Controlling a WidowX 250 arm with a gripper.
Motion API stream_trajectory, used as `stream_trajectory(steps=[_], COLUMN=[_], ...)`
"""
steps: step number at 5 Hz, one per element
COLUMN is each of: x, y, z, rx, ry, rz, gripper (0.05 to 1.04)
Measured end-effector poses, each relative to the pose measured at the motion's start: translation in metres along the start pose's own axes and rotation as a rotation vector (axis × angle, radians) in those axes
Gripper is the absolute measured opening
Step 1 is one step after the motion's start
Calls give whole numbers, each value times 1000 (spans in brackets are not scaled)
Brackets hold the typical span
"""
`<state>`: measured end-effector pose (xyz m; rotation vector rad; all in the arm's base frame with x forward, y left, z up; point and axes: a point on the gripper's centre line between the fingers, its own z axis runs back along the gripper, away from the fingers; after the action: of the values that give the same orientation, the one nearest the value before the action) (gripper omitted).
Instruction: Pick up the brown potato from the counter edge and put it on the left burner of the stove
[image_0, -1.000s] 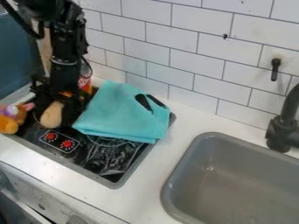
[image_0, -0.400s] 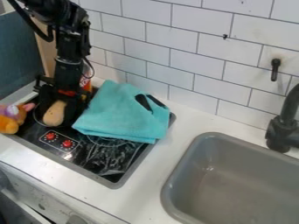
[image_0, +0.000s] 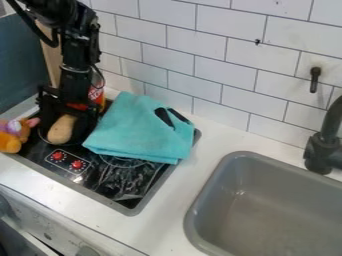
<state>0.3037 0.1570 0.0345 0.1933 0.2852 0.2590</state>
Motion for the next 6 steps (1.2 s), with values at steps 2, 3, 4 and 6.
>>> stream_trajectory(steps=[2, 3, 4, 6], x=[-16, -29, -51, -86], y=[2, 4, 10, 3], z=[-2, 2, 25, 60], rx=[-34, -65, -88, -140], ry=[18, 3, -70, -152], rz=[20, 27, 37, -29], gripper=[987, 989, 989, 989])
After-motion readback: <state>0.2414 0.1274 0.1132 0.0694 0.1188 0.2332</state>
